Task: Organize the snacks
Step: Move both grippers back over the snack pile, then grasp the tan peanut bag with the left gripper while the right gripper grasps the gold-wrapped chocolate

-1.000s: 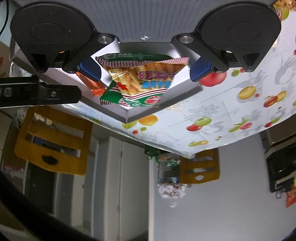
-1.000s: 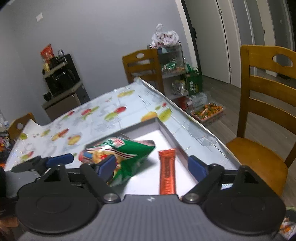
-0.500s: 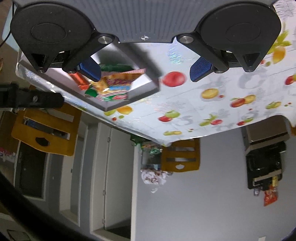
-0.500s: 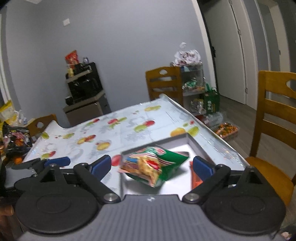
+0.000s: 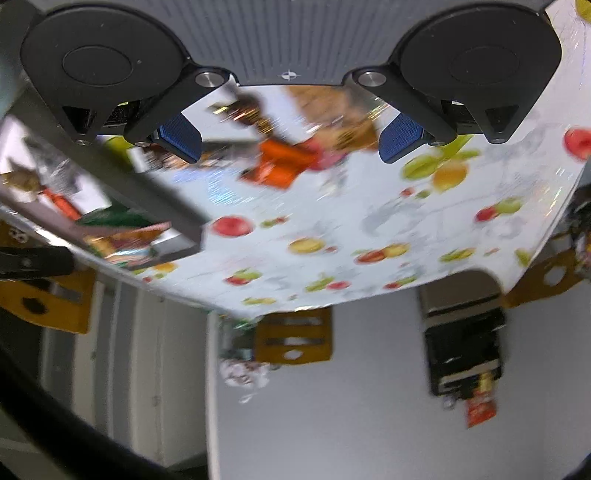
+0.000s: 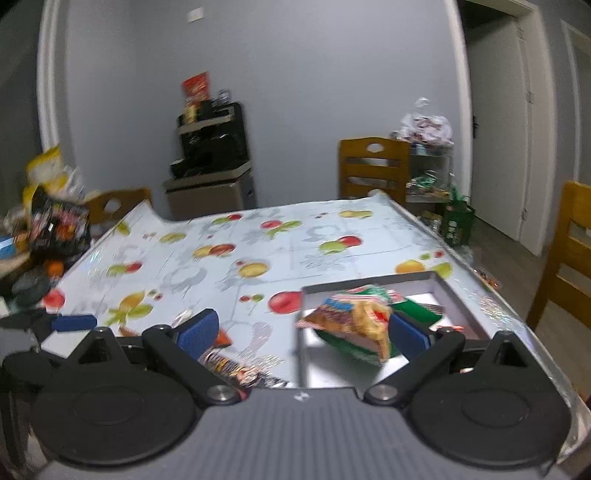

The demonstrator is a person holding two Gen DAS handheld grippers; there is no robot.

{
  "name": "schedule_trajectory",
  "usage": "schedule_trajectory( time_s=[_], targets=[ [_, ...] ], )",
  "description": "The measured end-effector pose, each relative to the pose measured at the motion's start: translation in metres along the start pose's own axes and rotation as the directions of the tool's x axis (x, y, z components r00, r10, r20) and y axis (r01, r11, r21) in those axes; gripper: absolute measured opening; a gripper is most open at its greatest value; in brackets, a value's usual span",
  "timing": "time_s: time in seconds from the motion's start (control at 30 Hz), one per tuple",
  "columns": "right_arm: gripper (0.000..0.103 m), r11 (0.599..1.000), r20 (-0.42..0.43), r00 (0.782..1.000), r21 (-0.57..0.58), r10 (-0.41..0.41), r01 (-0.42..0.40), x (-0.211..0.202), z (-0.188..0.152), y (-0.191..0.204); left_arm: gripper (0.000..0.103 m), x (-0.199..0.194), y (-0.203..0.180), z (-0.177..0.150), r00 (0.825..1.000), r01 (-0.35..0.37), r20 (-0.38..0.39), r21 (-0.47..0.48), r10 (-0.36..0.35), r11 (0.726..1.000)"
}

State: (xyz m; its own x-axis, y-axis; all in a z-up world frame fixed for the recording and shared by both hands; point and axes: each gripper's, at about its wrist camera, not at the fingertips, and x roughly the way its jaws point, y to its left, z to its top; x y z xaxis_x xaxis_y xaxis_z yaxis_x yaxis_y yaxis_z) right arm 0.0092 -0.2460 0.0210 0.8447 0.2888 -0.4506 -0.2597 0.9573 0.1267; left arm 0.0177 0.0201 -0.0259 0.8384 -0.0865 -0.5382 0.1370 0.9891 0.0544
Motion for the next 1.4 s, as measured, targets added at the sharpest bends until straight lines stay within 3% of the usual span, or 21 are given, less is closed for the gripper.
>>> schedule_trajectory(
  time_s=[0.27,0.47,0.63,1.03,1.17,1.27,1.4],
  targets=[
    [0.100,0.986,-0.092,0.994,-0.147,0.064,-0.077,0.029,-0.016,0.053,0.103,0.015,0.037,-0.016,0.996,-0.083,-0.051,-0.099,0.079,0.992],
    [0.100,0.965,-0.162,0.982,-0.226,0.099,-0.134,0.049,-0.034,0.084,0.103,0.028,0.034,-0.021,0.996,-0.076,-0.045,-0.111,0.071,0.991],
    [0.100,0.943,-0.209,0.975,-0.303,0.075,-0.138,0.065,-0.052,0.106,0.103,0.036,0.034,-0.022,0.997,-0.065,-0.053,-0.134,0.058,0.989],
    [0.099,0.946,-0.287,0.951,-0.260,0.115,-0.193,0.098,-0.070,0.121,0.102,0.048,0.033,-0.031,0.998,-0.027,-0.058,-0.140,0.019,0.990],
    [0.098,0.939,-0.284,0.952,-0.285,0.111,-0.194,0.102,-0.075,0.126,0.096,0.050,0.034,-0.032,0.998,0.006,-0.065,-0.158,-0.016,0.987],
    [0.094,0.940,-0.294,0.950,-0.284,0.103,-0.190,0.107,-0.077,0.127,0.081,0.054,0.035,-0.032,0.996,0.010,-0.087,-0.168,-0.025,0.986],
    [0.086,0.948,-0.304,0.946,-0.254,0.110,-0.192,0.113,-0.077,0.126,0.080,0.055,0.034,-0.031,0.996,0.002,-0.091,-0.160,-0.017,0.987]
  ],
)
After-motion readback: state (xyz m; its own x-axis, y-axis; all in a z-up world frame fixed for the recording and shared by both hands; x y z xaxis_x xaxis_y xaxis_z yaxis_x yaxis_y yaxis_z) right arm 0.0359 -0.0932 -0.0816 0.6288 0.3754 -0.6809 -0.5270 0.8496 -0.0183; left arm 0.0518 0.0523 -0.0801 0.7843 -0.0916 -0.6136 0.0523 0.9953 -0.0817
